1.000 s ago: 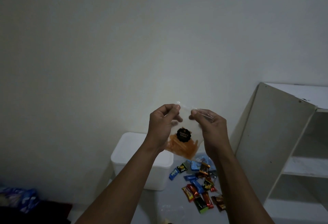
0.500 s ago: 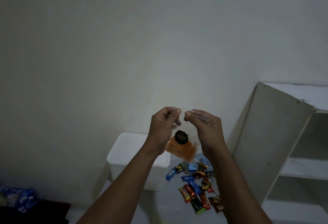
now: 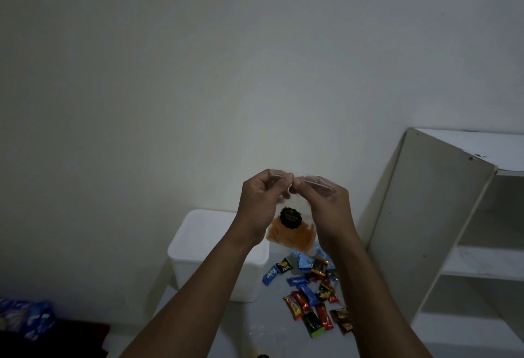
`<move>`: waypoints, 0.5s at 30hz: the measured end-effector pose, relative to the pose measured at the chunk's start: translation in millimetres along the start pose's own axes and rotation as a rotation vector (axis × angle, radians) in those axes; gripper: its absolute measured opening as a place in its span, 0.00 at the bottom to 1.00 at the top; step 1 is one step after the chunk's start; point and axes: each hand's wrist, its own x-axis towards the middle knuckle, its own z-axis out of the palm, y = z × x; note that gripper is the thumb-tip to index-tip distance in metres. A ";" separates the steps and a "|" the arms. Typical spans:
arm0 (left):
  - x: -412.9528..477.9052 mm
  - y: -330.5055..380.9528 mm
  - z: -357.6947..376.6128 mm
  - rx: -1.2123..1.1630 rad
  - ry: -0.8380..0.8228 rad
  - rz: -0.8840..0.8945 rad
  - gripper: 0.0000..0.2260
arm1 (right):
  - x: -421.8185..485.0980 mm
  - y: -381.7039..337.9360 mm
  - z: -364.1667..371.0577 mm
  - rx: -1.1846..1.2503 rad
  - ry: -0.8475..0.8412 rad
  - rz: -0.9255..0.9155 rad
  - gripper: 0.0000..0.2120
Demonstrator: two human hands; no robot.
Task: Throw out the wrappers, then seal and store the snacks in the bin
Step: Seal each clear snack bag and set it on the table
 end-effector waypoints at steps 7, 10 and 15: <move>-4.0 1.4 -3.0 -0.011 0.063 -0.013 0.06 | -2.6 0.7 9.2 0.016 0.049 0.013 0.06; -7.2 2.1 -6.3 -0.071 0.037 -0.045 0.07 | -2.6 1.1 11.0 -0.042 0.060 0.008 0.06; -9.1 4.3 -8.1 -0.052 0.077 -0.013 0.04 | -4.4 2.6 16.6 -0.062 0.041 0.002 0.06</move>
